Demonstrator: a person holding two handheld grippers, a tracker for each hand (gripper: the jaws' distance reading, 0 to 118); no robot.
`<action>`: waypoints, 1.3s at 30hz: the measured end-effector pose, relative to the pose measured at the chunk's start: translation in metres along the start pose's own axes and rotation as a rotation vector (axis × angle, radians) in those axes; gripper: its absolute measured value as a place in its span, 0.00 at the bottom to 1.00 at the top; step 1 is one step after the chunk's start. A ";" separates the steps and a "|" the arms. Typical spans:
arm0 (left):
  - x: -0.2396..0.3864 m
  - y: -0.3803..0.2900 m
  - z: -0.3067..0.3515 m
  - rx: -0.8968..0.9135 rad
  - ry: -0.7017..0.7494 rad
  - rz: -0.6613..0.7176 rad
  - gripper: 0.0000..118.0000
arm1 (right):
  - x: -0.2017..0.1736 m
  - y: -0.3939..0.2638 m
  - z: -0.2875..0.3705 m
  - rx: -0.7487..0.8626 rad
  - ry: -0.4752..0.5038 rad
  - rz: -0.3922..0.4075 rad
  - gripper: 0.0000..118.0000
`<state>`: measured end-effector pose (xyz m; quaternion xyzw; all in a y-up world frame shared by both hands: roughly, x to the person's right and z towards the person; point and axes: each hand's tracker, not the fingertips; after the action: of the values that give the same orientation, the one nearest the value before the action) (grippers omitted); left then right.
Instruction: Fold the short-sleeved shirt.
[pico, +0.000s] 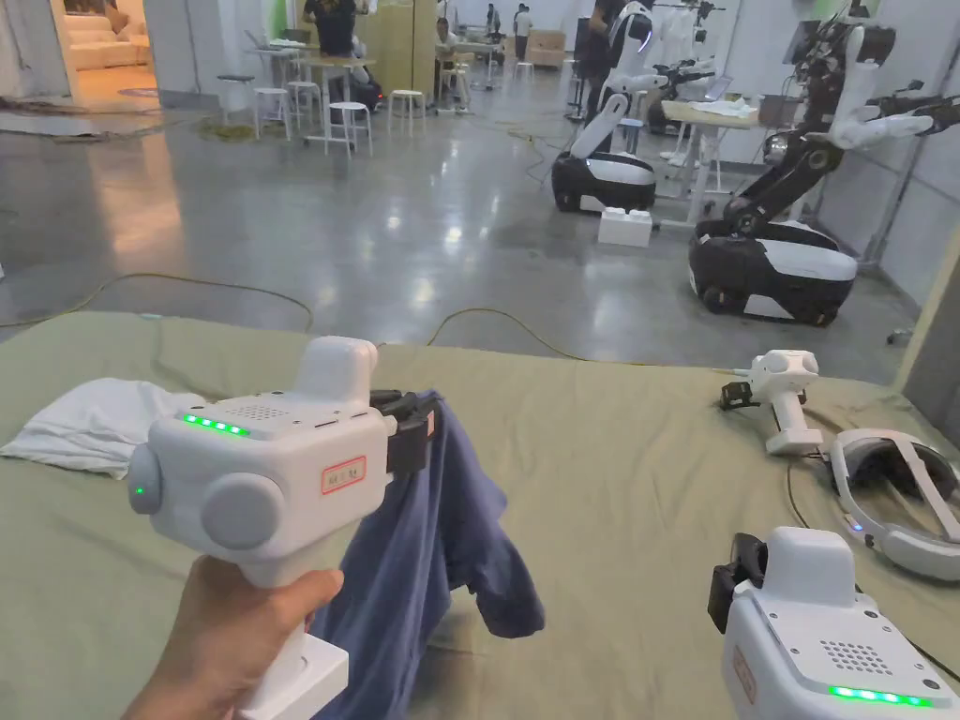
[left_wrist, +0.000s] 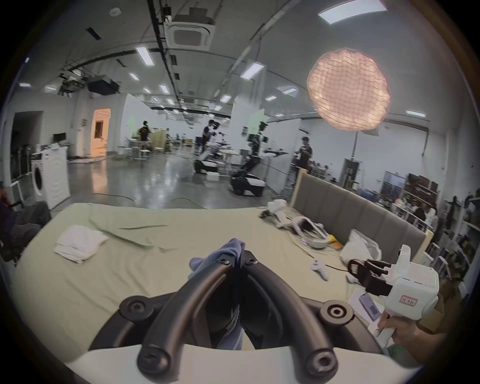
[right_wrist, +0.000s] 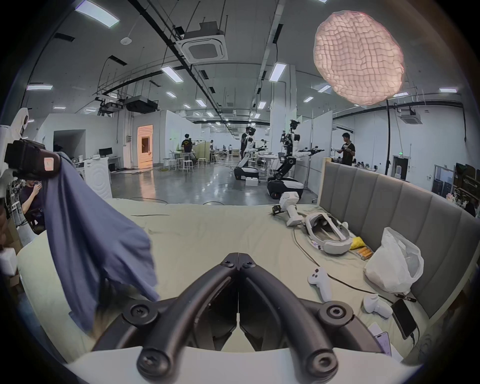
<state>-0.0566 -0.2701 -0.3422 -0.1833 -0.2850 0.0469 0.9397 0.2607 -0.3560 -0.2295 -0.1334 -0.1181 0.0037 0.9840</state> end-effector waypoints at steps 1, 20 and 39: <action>0.014 -0.008 -0.012 -0.018 -0.033 -0.004 0.03 | 0.005 -0.001 0.002 0.000 -0.011 0.001 0.00; 0.043 -0.115 -0.059 -0.127 -0.042 0.036 0.38 | 0.030 -0.032 0.007 -0.073 -0.034 -0.004 0.00; -0.025 -0.082 0.055 0.210 0.475 -0.034 0.00 | -0.030 0.013 0.016 0.187 0.003 -0.061 0.00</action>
<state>-0.1093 -0.3336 -0.2821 -0.0859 -0.0527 0.0162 0.9948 0.2282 -0.3404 -0.2251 -0.0373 -0.1200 -0.0153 0.9920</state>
